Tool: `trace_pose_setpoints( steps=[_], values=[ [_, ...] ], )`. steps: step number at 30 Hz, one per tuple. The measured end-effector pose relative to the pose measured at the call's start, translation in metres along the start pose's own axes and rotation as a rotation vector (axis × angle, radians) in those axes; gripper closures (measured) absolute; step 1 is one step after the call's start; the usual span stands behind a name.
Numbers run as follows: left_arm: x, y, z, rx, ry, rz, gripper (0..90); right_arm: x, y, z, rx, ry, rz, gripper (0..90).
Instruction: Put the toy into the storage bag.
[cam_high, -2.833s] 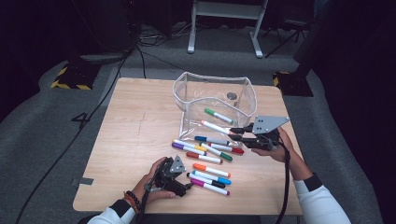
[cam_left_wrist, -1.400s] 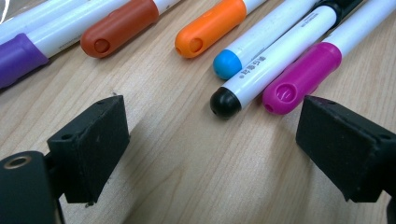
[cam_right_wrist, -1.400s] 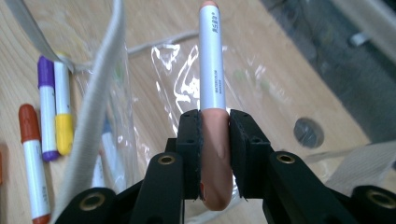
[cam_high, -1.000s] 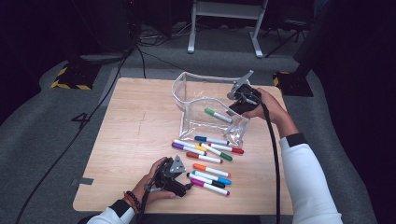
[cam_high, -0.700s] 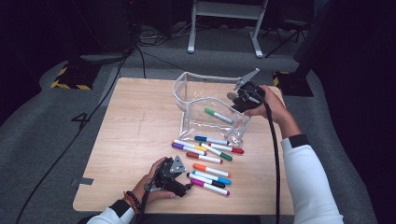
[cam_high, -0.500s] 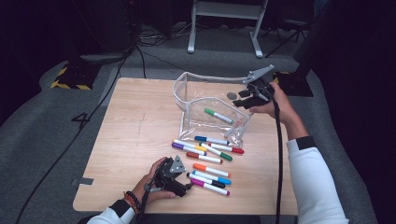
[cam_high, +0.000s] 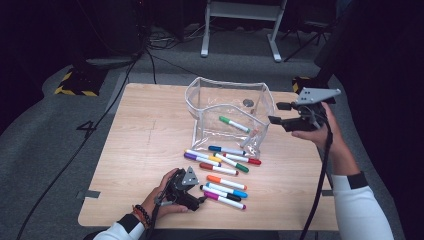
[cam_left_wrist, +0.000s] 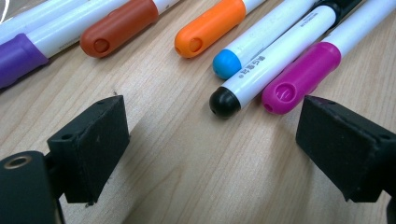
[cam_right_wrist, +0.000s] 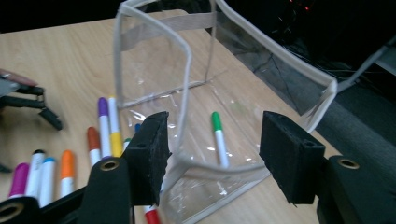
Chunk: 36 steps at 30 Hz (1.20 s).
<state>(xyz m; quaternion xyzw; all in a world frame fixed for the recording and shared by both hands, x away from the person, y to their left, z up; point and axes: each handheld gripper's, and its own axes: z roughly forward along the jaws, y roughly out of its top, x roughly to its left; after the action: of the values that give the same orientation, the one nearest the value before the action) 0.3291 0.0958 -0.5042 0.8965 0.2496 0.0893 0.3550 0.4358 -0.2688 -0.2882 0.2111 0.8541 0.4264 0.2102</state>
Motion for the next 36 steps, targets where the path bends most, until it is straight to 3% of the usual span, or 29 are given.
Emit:
trace_pose_setpoints(
  steps=[4, 9, 18, 28, 31, 36],
  values=[
    [0.000, 0.000, 0.000, 0.000, 0.000, 0.000, 9.9, 0.018, -0.027, -0.009, -0.011, 0.013, -0.012, 43.2],
    [0.000, 0.000, 0.000, 0.000, 0.001, 0.000, 9.9, 0.038, -0.063, -0.007, -0.023, 0.040, -0.001, 45.9],
    [0.000, 0.000, 0.000, 0.000, 0.000, 0.001, 9.9, 0.063, -0.116, 0.025, 0.032, 0.105, 0.050, 52.0],
    [0.000, 0.000, 0.000, 0.000, 0.001, 0.000, 9.9, 0.082, -0.133, 0.082, 0.110, 0.214, 0.016, 60.0],
    [0.000, 0.000, 0.000, 0.000, 0.001, 0.000, 9.8, 0.085, -0.136, 0.098, 0.143, 0.212, -0.006, 61.8],
    [0.000, 0.000, 0.000, 0.000, 0.000, 0.001, 9.9, 0.084, -0.135, 0.118, 0.150, 0.219, -0.028, 64.8]
  ],
)
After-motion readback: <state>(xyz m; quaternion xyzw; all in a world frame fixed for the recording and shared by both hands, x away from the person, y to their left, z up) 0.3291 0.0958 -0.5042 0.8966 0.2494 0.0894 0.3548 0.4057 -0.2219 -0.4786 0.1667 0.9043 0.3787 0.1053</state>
